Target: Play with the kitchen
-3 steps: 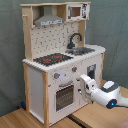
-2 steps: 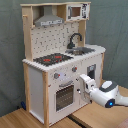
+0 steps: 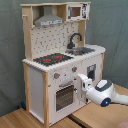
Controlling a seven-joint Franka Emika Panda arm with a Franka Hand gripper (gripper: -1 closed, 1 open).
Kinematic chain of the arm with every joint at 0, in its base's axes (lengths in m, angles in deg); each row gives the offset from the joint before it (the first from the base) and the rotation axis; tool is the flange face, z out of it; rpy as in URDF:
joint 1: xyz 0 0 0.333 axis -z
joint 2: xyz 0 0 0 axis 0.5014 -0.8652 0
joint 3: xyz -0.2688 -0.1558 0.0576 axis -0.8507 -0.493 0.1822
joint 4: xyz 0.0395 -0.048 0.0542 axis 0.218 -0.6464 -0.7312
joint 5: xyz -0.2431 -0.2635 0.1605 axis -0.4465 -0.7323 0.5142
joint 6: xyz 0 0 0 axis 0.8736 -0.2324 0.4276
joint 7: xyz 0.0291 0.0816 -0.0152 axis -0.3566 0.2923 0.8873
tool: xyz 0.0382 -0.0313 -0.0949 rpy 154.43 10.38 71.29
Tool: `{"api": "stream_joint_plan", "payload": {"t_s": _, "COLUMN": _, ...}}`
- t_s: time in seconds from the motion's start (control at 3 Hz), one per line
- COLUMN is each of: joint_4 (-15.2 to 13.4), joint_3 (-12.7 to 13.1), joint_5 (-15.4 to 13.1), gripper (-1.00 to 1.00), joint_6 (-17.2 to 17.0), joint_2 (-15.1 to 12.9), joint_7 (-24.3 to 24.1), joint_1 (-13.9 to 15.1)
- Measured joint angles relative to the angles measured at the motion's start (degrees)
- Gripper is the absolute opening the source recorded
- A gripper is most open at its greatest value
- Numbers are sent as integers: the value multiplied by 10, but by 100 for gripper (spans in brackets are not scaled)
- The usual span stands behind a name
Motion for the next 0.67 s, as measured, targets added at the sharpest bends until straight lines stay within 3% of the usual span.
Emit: {"api": "stream_joint_plan", "payload": {"t_s": 0.67, "joint_4": 66, "joint_3": 2, "joint_5": 0, "gripper": 100, "joint_6": 20, "joint_2": 0, "joint_7": -21, "joint_1": 90}}
